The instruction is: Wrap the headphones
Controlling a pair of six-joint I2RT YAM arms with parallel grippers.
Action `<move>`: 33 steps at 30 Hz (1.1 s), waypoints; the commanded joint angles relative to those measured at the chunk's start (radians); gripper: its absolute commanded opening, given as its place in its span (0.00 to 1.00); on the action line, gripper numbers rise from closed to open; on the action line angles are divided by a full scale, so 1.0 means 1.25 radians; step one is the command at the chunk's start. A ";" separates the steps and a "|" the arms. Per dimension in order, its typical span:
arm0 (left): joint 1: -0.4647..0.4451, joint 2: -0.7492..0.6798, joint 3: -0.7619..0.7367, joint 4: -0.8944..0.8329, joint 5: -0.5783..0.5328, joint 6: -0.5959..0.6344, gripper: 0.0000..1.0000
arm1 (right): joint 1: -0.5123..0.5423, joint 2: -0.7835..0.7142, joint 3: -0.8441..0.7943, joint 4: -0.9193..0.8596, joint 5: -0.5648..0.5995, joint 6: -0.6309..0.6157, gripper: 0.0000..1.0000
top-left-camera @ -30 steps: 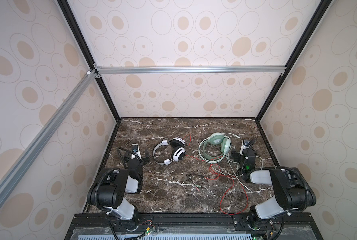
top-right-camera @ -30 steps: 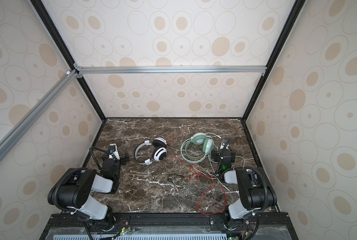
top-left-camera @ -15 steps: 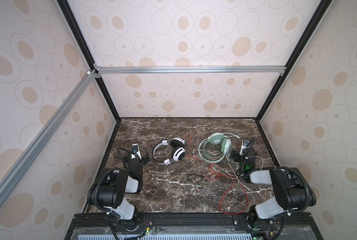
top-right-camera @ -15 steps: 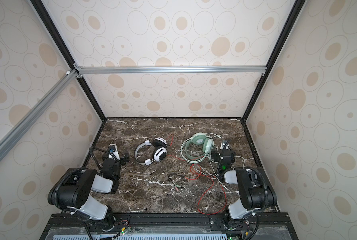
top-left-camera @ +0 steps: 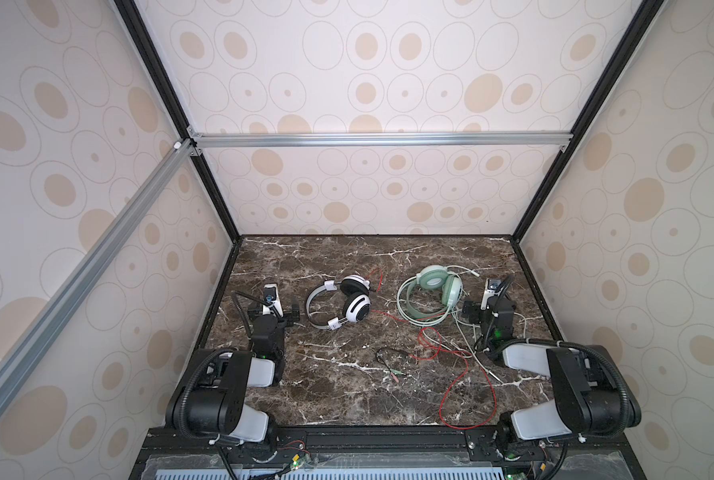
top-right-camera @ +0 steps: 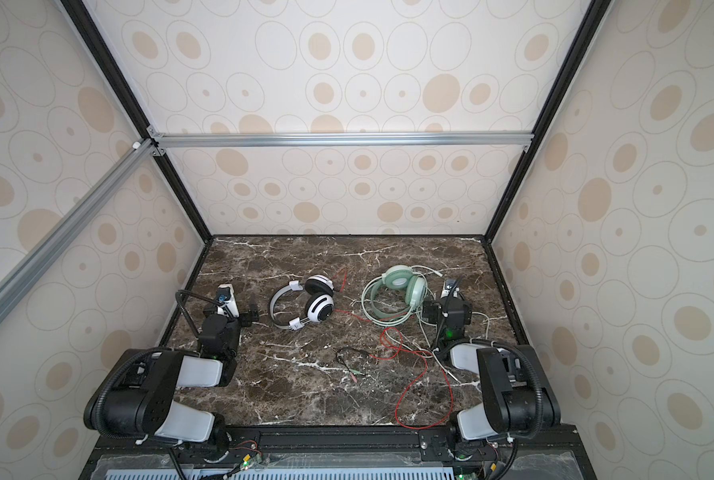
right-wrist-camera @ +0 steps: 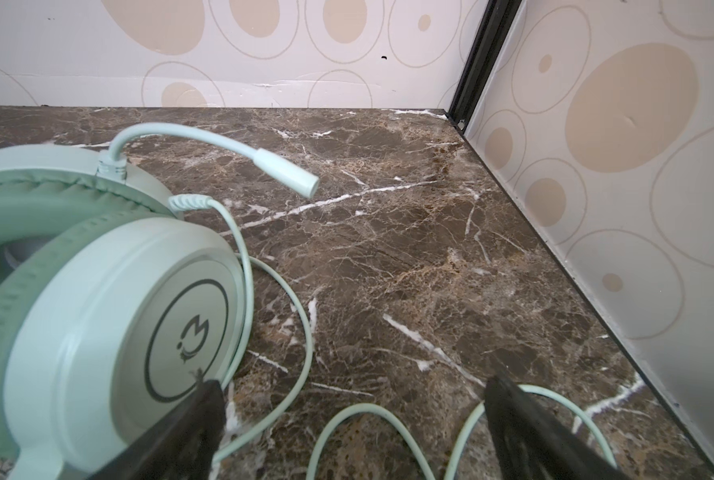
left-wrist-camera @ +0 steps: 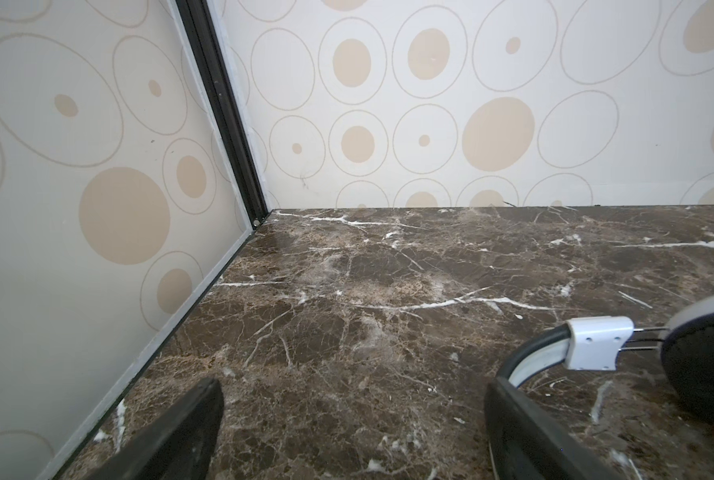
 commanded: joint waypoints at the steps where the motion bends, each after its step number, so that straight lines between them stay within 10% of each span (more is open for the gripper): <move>1: 0.003 -0.064 0.038 -0.144 -0.014 0.004 0.98 | 0.005 -0.042 0.029 -0.091 -0.007 0.012 1.00; 17: 0.002 -0.305 0.242 -0.765 -0.002 -0.188 0.98 | 0.043 -0.217 0.212 -0.616 -0.022 0.191 1.00; 33: -0.039 -0.043 0.623 -1.150 0.198 -0.387 0.98 | 0.245 -0.066 0.562 -1.049 0.003 0.397 0.99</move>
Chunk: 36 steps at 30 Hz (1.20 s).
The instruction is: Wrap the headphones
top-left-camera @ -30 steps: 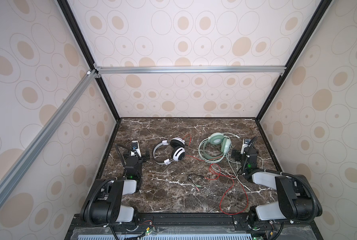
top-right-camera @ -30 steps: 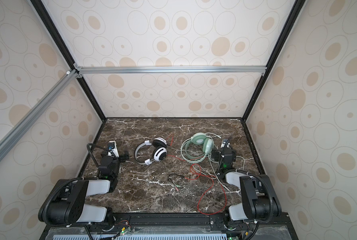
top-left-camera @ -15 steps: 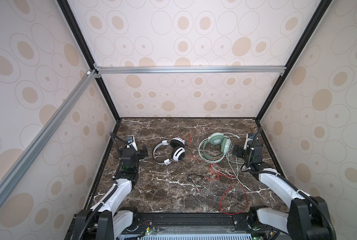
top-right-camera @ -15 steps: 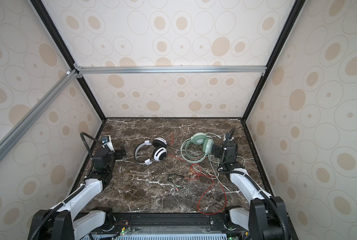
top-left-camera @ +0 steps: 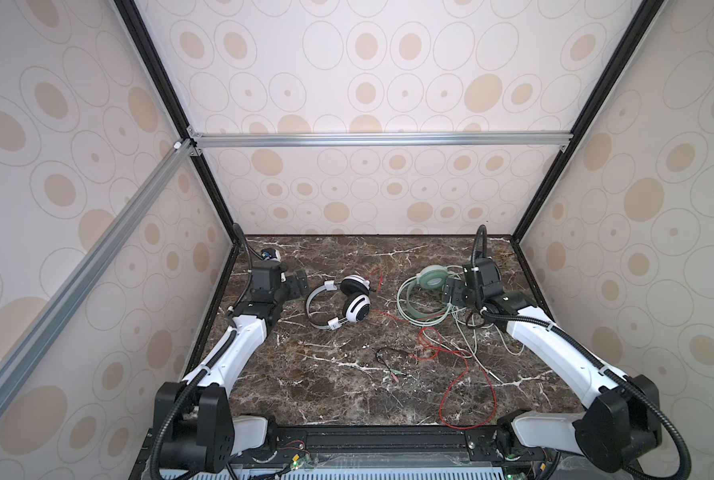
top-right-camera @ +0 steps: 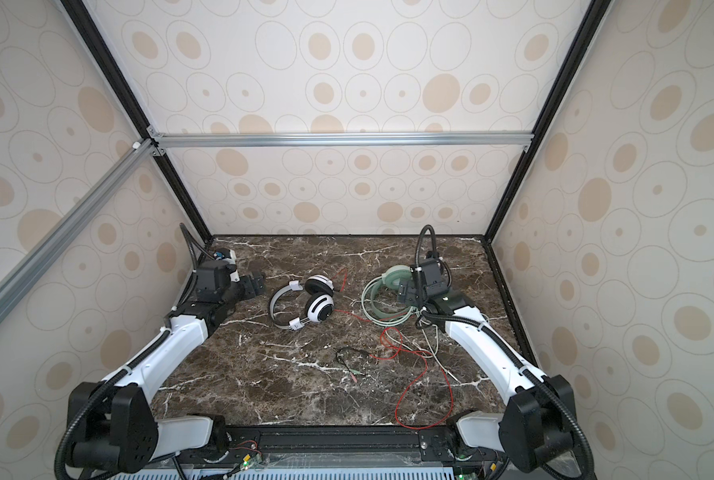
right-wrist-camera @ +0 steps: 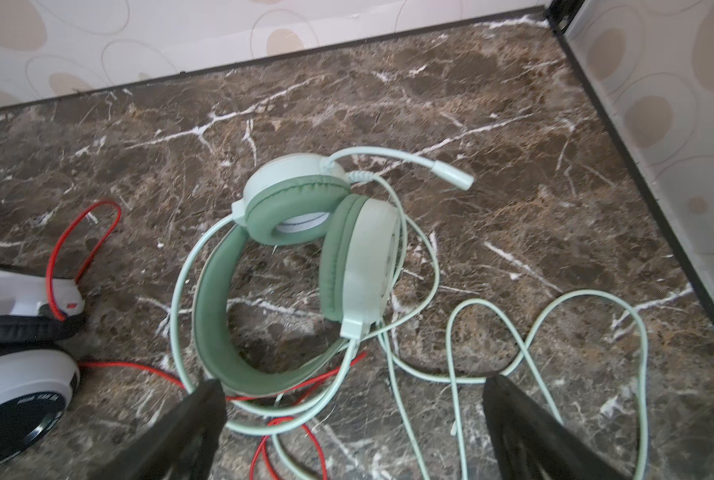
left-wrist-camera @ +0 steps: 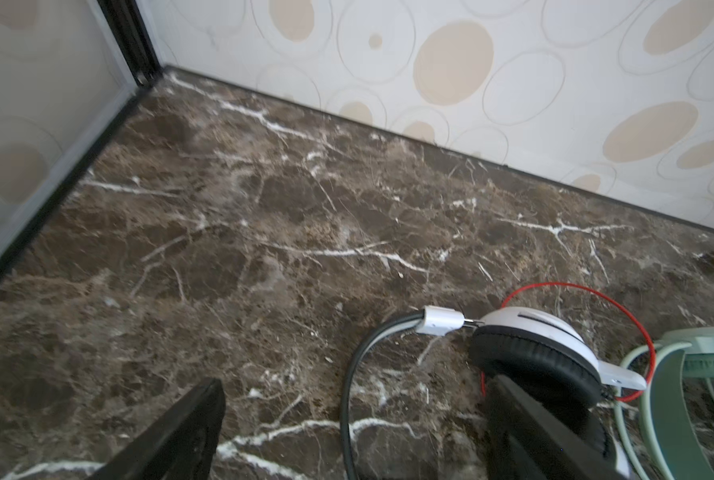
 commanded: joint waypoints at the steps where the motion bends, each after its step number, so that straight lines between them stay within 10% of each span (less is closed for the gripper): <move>1: -0.010 0.057 0.103 -0.144 0.043 -0.066 0.98 | 0.024 0.041 0.065 -0.121 -0.002 0.063 0.99; 22: -0.017 0.248 0.129 -0.261 0.091 -0.040 0.98 | 0.160 0.224 0.245 -0.100 -0.124 0.003 0.99; 36: -0.034 0.392 0.106 -0.147 0.058 -0.076 0.65 | 0.166 0.278 0.324 -0.070 -0.140 -0.072 0.99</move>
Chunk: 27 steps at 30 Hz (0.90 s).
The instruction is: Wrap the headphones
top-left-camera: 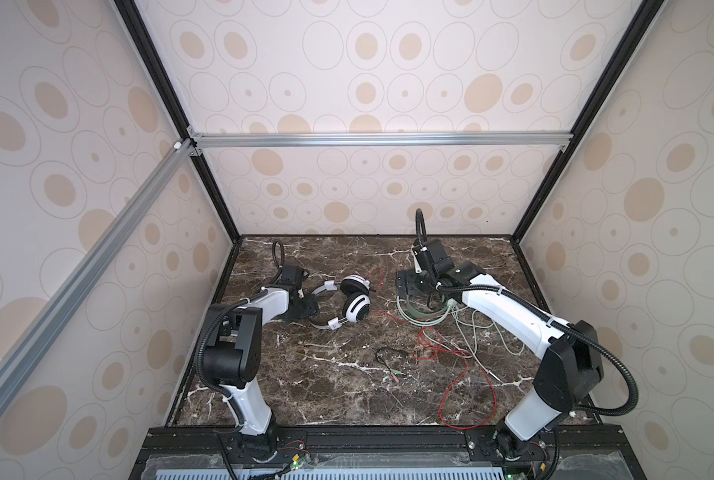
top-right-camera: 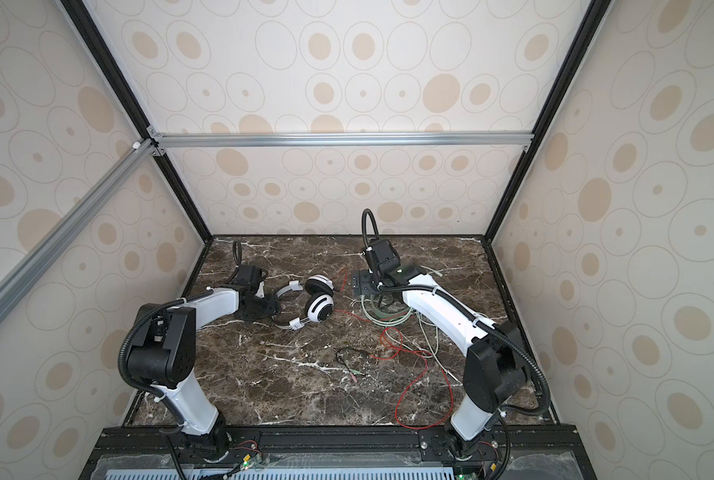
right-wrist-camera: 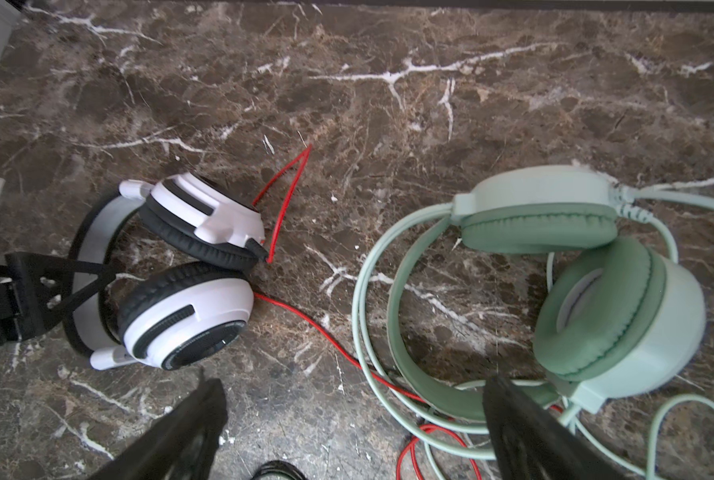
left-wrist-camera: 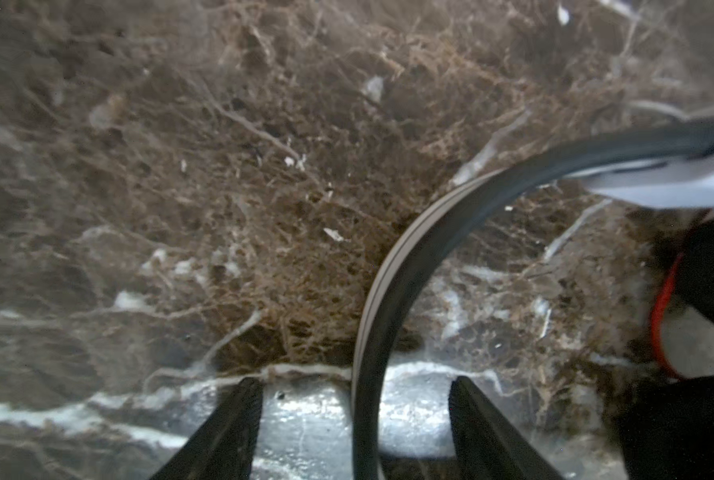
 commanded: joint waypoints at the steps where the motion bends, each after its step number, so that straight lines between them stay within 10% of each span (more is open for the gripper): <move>1: -0.013 0.040 0.012 0.020 -0.027 -0.015 0.62 | 0.007 0.015 0.036 -0.013 0.009 -0.026 0.99; 14: -0.024 0.071 0.055 0.027 -0.098 0.029 0.00 | 0.007 -0.116 -0.012 -0.002 -0.022 -0.165 0.96; 27: -0.053 -0.149 0.242 -0.180 -0.184 0.128 0.00 | -0.090 -0.240 -0.197 0.371 -0.352 -0.369 1.00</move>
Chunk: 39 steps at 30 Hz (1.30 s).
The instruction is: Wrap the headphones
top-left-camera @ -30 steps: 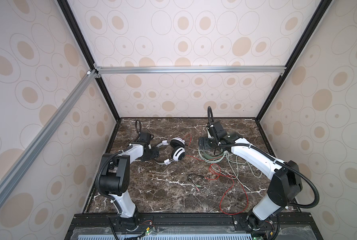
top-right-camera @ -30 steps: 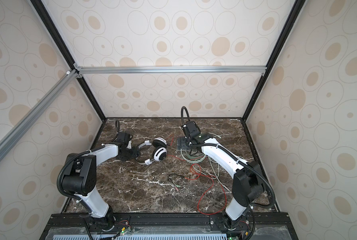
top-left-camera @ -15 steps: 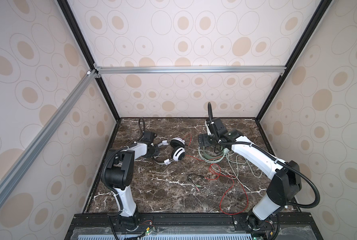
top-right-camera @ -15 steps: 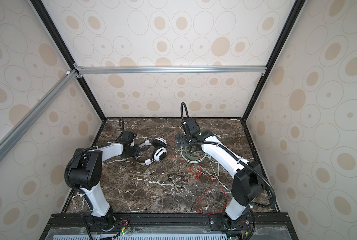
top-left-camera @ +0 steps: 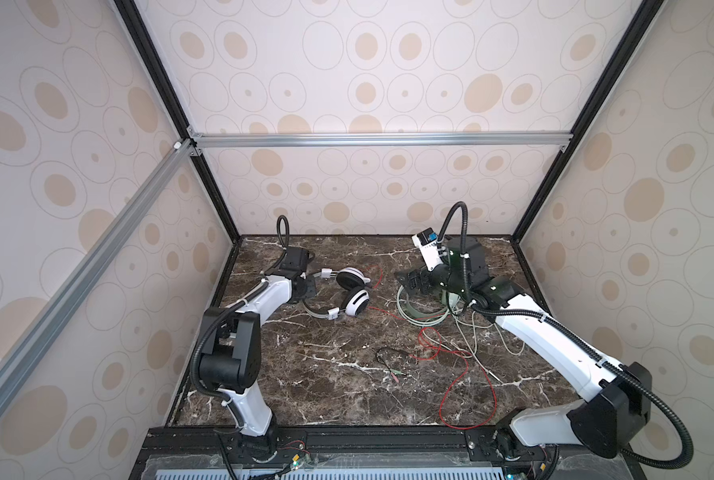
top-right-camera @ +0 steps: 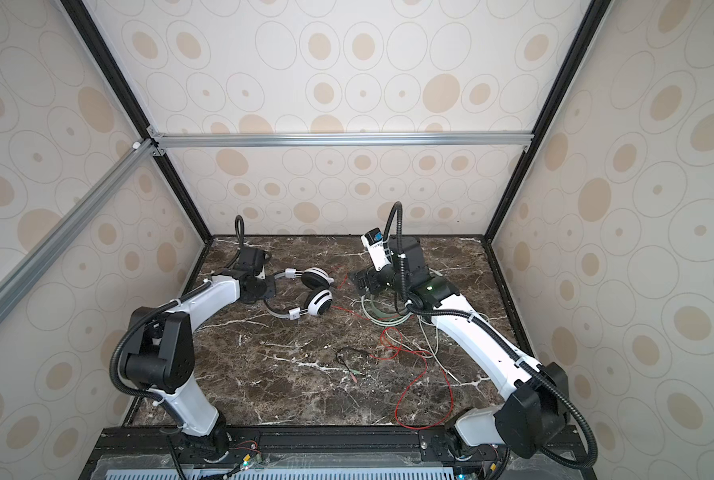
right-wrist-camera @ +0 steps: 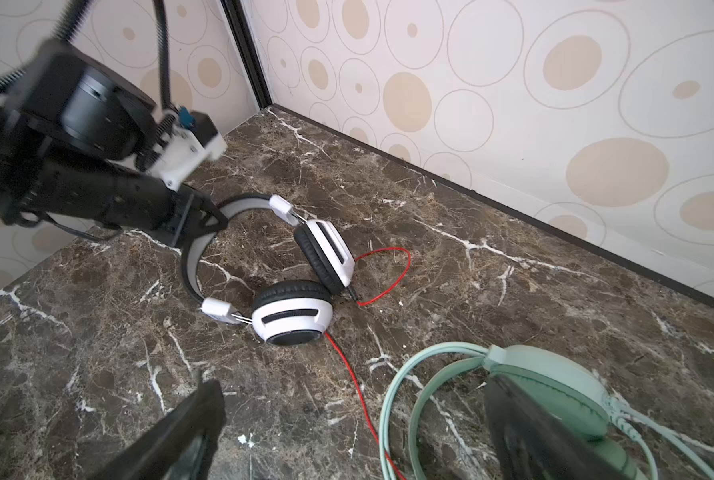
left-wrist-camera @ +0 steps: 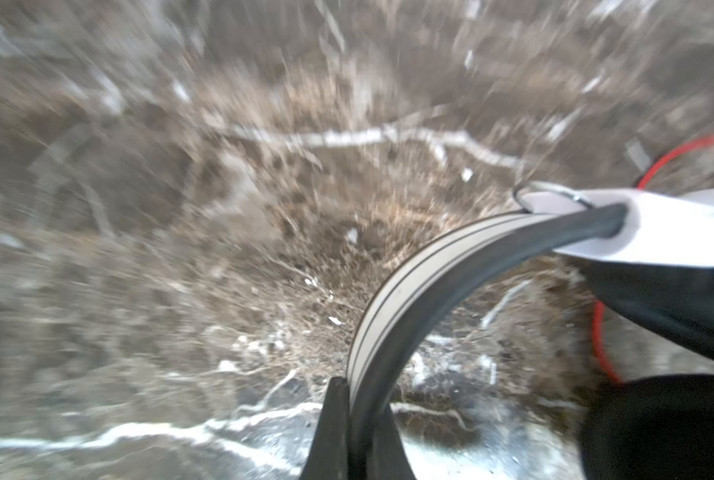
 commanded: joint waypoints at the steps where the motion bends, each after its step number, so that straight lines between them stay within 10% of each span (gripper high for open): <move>1: -0.021 -0.095 0.100 -0.104 -0.029 0.038 0.00 | -0.037 -0.021 -0.044 0.122 -0.109 -0.046 1.00; 20: -0.028 -0.178 0.430 -0.310 0.068 0.126 0.00 | -0.072 -0.096 -0.104 0.147 -0.270 -0.215 1.00; 39: -0.029 -0.203 0.488 -0.281 0.181 0.073 0.00 | -0.098 0.138 -0.077 0.531 -0.224 -0.026 0.99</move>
